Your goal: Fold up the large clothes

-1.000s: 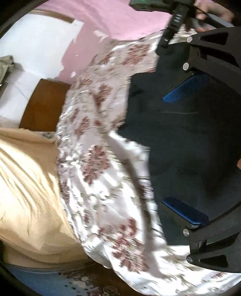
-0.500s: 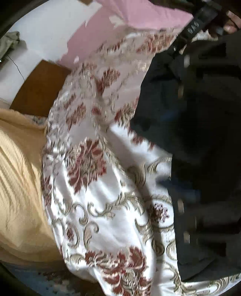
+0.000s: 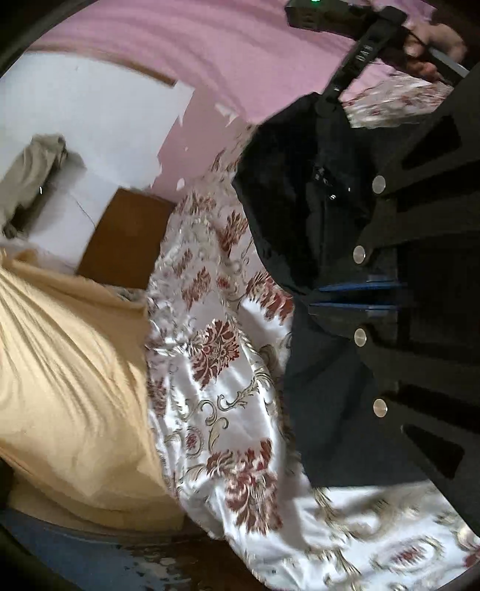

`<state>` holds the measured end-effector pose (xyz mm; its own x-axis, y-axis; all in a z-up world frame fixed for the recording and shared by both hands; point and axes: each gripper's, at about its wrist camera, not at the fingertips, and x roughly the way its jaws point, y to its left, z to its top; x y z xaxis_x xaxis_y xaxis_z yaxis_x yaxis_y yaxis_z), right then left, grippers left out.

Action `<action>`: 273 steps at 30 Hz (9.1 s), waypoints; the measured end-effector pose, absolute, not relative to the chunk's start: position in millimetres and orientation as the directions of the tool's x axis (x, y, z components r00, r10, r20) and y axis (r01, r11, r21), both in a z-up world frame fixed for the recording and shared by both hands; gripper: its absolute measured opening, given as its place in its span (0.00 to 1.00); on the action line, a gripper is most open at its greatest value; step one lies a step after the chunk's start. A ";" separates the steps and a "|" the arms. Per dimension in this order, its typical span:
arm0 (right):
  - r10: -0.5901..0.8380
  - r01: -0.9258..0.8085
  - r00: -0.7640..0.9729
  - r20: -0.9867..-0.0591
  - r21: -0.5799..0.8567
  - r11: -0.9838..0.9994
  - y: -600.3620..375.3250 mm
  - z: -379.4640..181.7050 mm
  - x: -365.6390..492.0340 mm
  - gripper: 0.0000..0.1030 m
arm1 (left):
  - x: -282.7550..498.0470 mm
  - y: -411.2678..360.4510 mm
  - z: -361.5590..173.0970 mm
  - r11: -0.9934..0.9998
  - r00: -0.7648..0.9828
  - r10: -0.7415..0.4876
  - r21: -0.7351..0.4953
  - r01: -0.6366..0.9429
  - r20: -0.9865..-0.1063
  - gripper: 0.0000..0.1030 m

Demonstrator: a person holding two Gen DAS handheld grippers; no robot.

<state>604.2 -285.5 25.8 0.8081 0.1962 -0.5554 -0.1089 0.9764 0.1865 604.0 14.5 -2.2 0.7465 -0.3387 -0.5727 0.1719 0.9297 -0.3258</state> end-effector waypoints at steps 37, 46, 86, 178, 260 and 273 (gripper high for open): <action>-0.018 -0.153 0.760 -0.649 -0.206 0.967 -253.2 -71.4 494.4 0.09 | 512.2 -1.8 -104.1 0.956 0.662 -0.291 -0.190 0.222 -0.691 0.06; 0.001 -0.167 0.773 -0.635 -0.202 0.965 -254.5 -67.0 496.0 0.09 | 487.7 21.1 -67.8 0.934 0.665 -0.354 -0.279 0.222 -0.658 0.10; 0.093 -0.266 0.644 -0.759 -0.108 0.958 -233.7 -88.5 632.3 0.22 | 636.5 -31.1 -127.3 0.935 0.501 -0.322 -0.188 0.299 -0.803 0.63; 0.048 -0.169 0.796 -0.603 -0.146 0.975 -263.7 38.9 165.2 0.98 | 176.1 34.0 -6.2 0.981 0.728 -0.195 -0.118 0.156 -0.658 1.00; -0.175 -0.386 0.571 -0.802 -0.451 0.805 -258.5 -46.0 171.8 0.97 | 166.1 9.1 -107.2 0.768 0.502 0.086 0.378 0.516 -0.860 1.00; -0.135 -0.454 0.618 -0.775 -0.491 0.743 -253.4 -50.7 158.9 0.67 | 167.2 1.2 -94.6 0.774 0.643 0.097 0.464 0.431 -0.760 0.62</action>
